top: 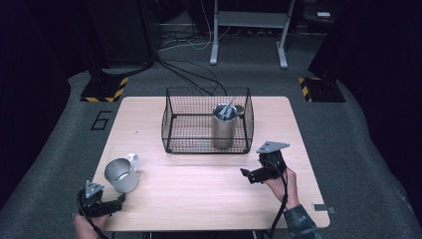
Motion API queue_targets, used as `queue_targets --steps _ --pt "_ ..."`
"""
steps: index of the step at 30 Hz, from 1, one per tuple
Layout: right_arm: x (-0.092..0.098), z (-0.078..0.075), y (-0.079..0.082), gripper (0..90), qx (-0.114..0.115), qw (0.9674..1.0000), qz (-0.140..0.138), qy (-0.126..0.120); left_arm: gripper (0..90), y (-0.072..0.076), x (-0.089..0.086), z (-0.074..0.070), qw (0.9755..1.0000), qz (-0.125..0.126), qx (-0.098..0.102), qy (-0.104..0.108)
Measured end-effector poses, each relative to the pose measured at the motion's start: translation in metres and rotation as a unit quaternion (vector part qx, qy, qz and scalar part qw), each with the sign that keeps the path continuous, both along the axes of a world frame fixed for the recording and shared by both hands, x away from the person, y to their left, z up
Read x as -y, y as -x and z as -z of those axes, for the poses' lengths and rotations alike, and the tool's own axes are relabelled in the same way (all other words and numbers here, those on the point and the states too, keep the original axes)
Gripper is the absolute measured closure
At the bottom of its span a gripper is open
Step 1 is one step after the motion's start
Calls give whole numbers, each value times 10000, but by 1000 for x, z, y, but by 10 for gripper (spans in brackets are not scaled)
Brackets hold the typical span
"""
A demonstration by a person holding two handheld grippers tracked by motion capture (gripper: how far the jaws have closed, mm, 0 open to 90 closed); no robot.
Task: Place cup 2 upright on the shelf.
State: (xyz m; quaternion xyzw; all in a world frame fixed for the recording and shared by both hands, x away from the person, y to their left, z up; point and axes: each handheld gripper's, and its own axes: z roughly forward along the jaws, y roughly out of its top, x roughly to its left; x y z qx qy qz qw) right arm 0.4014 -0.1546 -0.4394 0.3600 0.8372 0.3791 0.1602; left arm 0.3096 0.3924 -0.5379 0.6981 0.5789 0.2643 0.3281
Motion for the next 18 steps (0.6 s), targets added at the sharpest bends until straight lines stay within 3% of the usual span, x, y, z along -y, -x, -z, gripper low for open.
queue_targets --steps 15,18 --pt "34 76 20 0 -467 9968 652 15 10 -1 0 -1 10000 18 -18 -41" --pt "36 86 21 0 -433 9963 713 228 12 -2 0 -2 9999 80 -84 -47"
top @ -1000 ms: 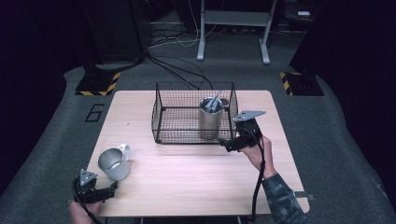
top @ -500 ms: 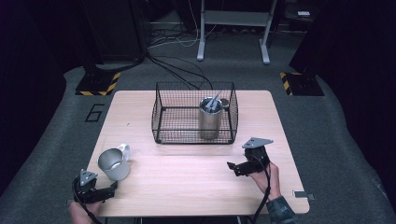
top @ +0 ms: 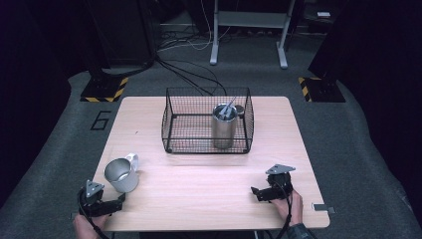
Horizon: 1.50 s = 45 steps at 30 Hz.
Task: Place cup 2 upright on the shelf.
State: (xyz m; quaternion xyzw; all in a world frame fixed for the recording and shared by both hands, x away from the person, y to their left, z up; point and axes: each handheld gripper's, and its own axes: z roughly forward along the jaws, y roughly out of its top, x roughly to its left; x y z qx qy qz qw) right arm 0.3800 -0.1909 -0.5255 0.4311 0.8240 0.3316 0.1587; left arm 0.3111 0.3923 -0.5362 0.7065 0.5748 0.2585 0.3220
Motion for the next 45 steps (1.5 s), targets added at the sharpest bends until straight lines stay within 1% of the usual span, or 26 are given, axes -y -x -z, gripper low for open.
queue_targets --steps 1,2,3,4,6,7,8,9,10,12,13,15,17,18,21,23,24,26,27,29,32,35,37,39,43,45 --pt "1 1 2 0 50 10000 51 24 12 -1 0 0 10000 22 23 -23" --pt "1 0 2 0 37 10000 43 17 12 -1 -1 0 10000 34 22 -27" --pt "0 1 2 0 89 9999 47 34 13 -1 -1 0 10000 39 10 -29" --pt "0 1 2 0 115 9999 25 97 12 -1 -1 -1 10000 36 5 -30" --pt "-1 2 4 0 153 9998 81 44 11 -1 -2 -1 10000 45 -13 -16" --pt "0 3 4 0 173 9998 27 59 10 -1 -3 -2 10000 60 -30 -17" --pt "0 4 5 0 210 9998 52 7 8 -1 -3 -2 10000 38 -10 12" --pt "1 4 5 0 224 9997 28 -10 5 0 -5 -3 10000 62 -39 29" --pt "1 4 5 0 226 9997 19 -11 4 1 -5 -3 9999 33 29 100" --pt "1 4 5 0 223 9998 10 -12 1 3 -6 -4 9998 10 35 207" --pt "1 4 5 0 222 9998 12 -15 1 5 -7 -5 9997 39 12 252" --pt "1 4 5 0 225 9997 14 -14 0 8 -6 -6 9994 62 31 348" --pt "1 4 5 0 243 9997 26 -8 0 12 -4 -11 9992 78 148 358" --pt "1 4 5 0 246 9997 35 -8 0 13 -3 -13 9990 73 176 401" --pt "1 4 5 0 250 9997 47 -4 0 16 -2 -26 9982 137 259 515" --pt "1 4 5 0 258 9997 51 9 0 17 1 -35 9975 175 406 547" --pt "1 4 5 0 258 9997 53 9 0 17 2 -42 9972 214 468 535" --pt "1 4 5 0 258 9997 56 9 0 17 4 -49 9971 264 489 522" --pt "1 4 4 0 261 9996 54 10 0 15 6 -56 9967 333 533 518" --pt "1 4 5 0 252 9997 56 -3 0 13 9 -63 9962 368 608 506" --pt "1 4 5 0 259 9996 57 9 0 8 12 -72 9963 454 591 422" --pt "1 4 5 0 259 9997 54 10 0 1 16 -79 9960 459 657 383" --pt "1 4 4 0 258 9997 54 10 0 -3 17 -83 9961 528 621 349" --pt "1 4 5 0 258 9997 56 9 0 -8 18 -86 9959 538 654 312" --pt "1 4 5 0 258 9996 58 8 0 -19 22 -91 9959 690 537 229" --pt "1 4 5 0 257 9997 55 9 0 -23 24 -91 9962 680 516 146"
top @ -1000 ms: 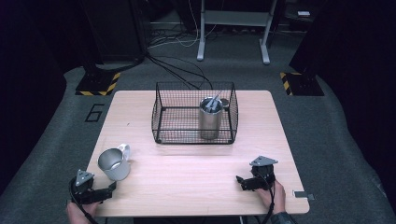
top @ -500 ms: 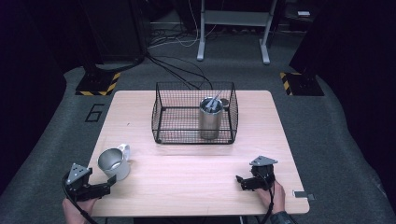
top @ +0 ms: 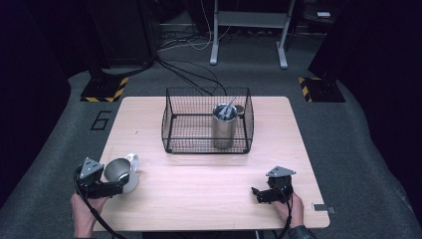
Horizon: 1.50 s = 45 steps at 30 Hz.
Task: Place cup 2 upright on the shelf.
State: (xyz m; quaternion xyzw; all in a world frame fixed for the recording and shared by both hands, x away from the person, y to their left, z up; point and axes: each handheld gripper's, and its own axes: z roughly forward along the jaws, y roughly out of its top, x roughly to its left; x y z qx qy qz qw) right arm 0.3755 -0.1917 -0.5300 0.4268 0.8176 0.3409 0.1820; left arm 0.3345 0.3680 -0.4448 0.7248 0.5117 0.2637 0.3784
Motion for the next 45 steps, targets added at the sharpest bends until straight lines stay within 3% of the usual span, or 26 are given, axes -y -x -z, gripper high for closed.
queue_targets --steps 9,17,21,26,37,45 --pt "0 0 0 0 1 10000 1 -4 5 -16 4 3 9996 0 -150 -223" --pt "0 0 0 0 -1 10000 2 -5 46 -23 5 10 9995 3 -205 -254" --pt "0 0 0 0 -5 10000 0 -13 49 -24 7 12 9993 -34 -152 -346" --pt "0 0 0 0 3 10000 -13 -8 56 -24 6 11 9990 5 -270 -366" --pt "0 0 0 0 3 10000 -16 -7 58 -24 11 8 9985 65 -209 -510" --pt "0 0 1 0 -14 10000 0 -21 59 -21 17 -4 9989 124 -118 -428"
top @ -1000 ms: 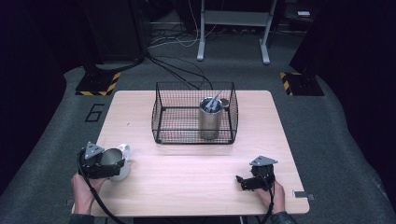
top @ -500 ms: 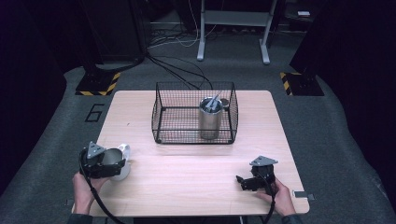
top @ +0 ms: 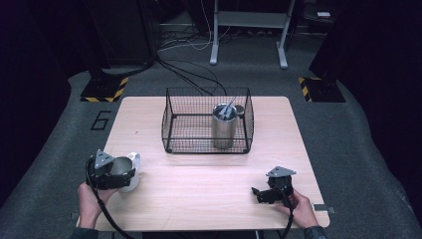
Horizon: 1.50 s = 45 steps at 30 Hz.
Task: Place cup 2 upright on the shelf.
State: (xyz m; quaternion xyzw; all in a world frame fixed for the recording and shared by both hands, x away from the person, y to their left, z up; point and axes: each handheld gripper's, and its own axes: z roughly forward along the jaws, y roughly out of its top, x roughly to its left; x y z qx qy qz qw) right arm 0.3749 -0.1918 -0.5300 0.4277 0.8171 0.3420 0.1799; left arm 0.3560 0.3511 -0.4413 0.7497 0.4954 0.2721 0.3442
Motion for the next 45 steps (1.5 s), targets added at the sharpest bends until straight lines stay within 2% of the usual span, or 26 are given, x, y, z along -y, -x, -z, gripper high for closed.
queue_targets --steps 4,6,12,16,27,34,39,45 --pt "0 0 0 0 -4 10000 9 -5 59 2 4 -6 9999 24 121 -2" --pt "0 0 0 0 -5 10000 9 -6 59 2 5 -8 9999 81 130 46" --pt "0 0 0 0 -4 10000 10 -6 59 4 11 -18 9997 170 150 -67" --pt "0 0 0 0 -5 10000 9 -7 59 5 15 -23 9995 247 183 -20" --pt "0 0 0 0 -6 10000 9 -6 59 2 35 -40 9977 640 227 -35" --pt "0 0 0 0 -3 10000 0 -7 59 -1 49 -48 9958 873 246 -125" --pt "5 0 -5 0 47 9990 -442 36 59 -3 58 -51 9946 992 283 -119" --pt "6 0 -6 0 0 9986 -537 33 59 -7 67 -58 9928 1161 271 -140"
